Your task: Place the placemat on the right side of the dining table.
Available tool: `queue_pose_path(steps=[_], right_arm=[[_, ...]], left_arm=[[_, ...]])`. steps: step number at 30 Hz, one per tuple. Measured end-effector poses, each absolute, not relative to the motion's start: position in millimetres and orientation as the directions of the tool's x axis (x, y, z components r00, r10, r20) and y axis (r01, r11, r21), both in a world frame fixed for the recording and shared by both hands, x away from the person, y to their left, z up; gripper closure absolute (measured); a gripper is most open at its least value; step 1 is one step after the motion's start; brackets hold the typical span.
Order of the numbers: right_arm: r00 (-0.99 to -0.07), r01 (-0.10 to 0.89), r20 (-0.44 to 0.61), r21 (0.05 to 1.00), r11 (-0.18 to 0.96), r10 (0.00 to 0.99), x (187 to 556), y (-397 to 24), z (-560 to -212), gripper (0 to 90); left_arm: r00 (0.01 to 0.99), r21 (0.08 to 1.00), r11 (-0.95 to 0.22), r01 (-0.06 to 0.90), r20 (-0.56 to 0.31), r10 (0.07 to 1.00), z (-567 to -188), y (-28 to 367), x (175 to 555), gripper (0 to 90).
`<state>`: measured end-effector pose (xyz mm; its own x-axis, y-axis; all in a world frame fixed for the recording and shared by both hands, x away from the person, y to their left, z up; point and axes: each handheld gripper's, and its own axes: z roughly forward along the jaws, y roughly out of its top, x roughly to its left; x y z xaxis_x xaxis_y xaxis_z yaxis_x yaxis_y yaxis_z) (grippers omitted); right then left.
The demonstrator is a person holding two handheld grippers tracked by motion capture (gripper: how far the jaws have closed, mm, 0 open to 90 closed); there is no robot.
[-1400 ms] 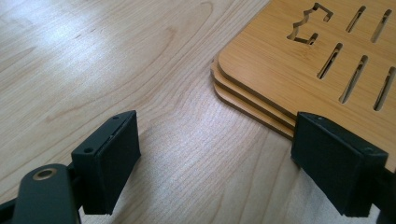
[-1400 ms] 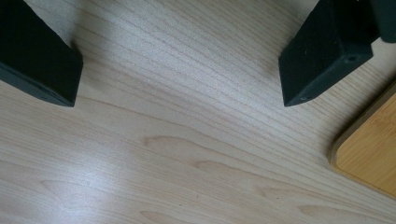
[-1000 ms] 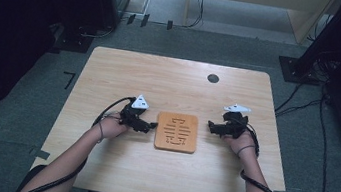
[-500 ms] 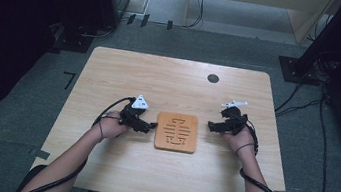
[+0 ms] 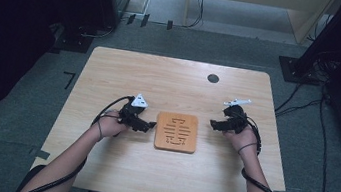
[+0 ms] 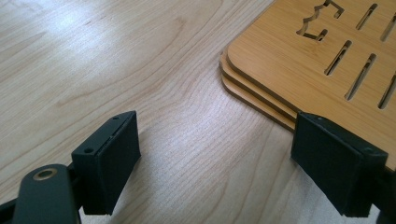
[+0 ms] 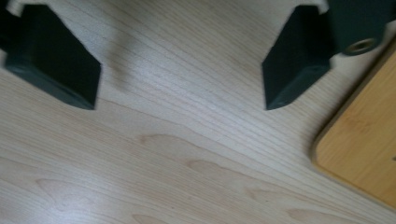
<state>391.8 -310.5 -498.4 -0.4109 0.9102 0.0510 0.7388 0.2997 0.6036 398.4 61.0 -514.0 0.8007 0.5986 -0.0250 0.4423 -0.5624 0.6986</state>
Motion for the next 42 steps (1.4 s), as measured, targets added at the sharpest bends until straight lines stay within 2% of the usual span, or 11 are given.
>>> queue_pose_path(steps=[4, 10, 34, 42], right_arm=[[-0.416, 0.738, 0.064, 0.607, 0.295, 0.907, 391, -309, -497, 15.6], [-0.44, 0.735, 0.069, 0.601, 0.315, 0.895, 388, -304, -494, 21.6], [-0.44, 0.756, 0.097, 0.576, 0.31, 0.893, 384, -290, -493, 22.4], [-0.466, 0.748, 0.092, 0.571, 0.337, 0.88, 382, -281, -491, 23.4]], left_arm=[[0.804, 0.694, -0.569, 0.441, -0.023, 0.595, -513, 62, 398, 14.6], [0.808, 0.689, -0.579, 0.437, -0.017, 0.589, -513, 62, 397, 14.5], [0.815, 0.678, -0.593, 0.434, -0.015, 0.58, -511, 64, 395, 14.5], [0.813, 0.672, -0.594, 0.443, -0.022, 0.581, -510, 65, 394, 14.5]])
